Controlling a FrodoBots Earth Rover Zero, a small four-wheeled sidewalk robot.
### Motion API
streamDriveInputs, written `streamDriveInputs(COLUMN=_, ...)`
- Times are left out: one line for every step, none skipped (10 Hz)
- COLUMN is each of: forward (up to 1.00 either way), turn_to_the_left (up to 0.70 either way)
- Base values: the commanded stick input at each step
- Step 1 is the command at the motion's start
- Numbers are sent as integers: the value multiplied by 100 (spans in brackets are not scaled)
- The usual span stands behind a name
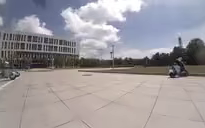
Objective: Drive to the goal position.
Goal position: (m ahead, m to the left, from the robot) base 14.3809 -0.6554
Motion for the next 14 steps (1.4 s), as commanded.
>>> streamDriveInputs(forward=0, turn_to_the_left=70)
streamDriveInputs(forward=0, turn_to_the_left=70)
streamDriveInputs(forward=0, turn_to_the_left=70)
streamDriveInputs(forward=0, turn_to_the_left=70)
streamDriveInputs(forward=0, turn_to_the_left=53)
streamDriveInputs(forward=14, turn_to_the_left=0)
streamDriveInputs(forward=52, turn_to_the_left=0)
streamDriveInputs(forward=70, turn_to_the_left=0)
streamDriveInputs(forward=70, turn_to_the_left=0)
streamDriveInputs(forward=70, turn_to_the_left=0)
streamDriveInputs(forward=70, turn_to_the_left=0)
streamDriveInputs(forward=70, turn_to_the_left=0)
streamDriveInputs(forward=70, turn_to_the_left=0)
streamDriveInputs(forward=70, turn_to_the_left=0)
